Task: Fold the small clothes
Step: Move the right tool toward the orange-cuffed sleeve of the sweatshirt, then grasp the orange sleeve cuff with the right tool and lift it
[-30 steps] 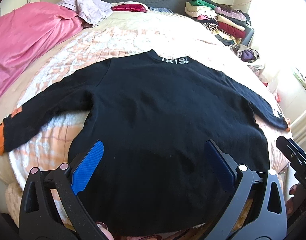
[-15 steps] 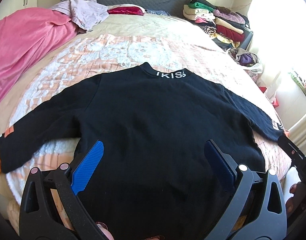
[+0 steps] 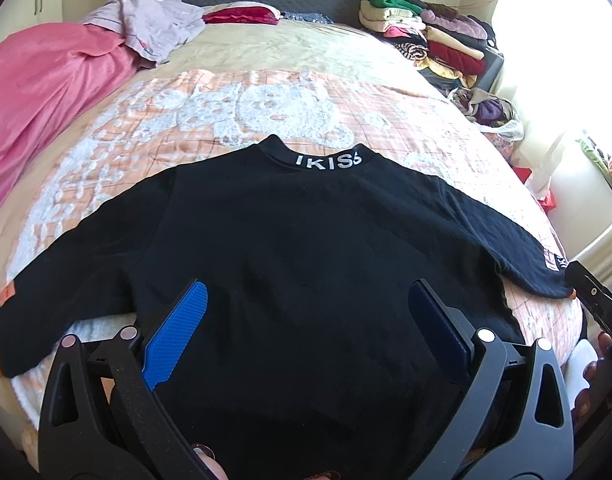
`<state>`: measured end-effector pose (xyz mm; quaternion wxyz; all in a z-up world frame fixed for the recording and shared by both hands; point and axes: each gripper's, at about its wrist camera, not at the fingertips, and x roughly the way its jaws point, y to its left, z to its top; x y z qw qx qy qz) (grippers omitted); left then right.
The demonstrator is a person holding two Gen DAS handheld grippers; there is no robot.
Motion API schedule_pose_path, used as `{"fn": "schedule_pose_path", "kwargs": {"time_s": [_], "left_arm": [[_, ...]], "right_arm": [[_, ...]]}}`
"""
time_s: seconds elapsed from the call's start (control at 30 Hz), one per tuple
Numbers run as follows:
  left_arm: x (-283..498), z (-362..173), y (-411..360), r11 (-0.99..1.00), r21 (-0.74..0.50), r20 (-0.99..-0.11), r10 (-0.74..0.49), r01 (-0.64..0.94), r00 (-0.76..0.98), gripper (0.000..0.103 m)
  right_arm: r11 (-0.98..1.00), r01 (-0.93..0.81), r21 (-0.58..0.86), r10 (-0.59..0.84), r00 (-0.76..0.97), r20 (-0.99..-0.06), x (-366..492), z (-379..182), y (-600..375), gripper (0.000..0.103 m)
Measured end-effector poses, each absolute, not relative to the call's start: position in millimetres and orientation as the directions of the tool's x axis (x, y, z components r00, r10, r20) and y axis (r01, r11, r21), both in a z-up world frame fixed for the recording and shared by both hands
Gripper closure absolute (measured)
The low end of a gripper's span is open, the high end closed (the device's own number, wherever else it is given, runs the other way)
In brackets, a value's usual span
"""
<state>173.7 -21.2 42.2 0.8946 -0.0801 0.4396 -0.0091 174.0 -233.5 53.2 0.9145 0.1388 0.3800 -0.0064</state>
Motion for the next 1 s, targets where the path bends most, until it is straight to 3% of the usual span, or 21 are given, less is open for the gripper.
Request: {"fn": "schedule_pose_path", "kwargs": {"time_s": [1.0], "left_arm": [[235.0,26.8,-78.9,0.987,-0.153,-0.817,-0.157,0.054,0.554,0.008]], "right_arm": [[0.831,0.459,0.315,-0.066,0.644,-0.762,200.1,10.0,-372.8,0.004]]}}
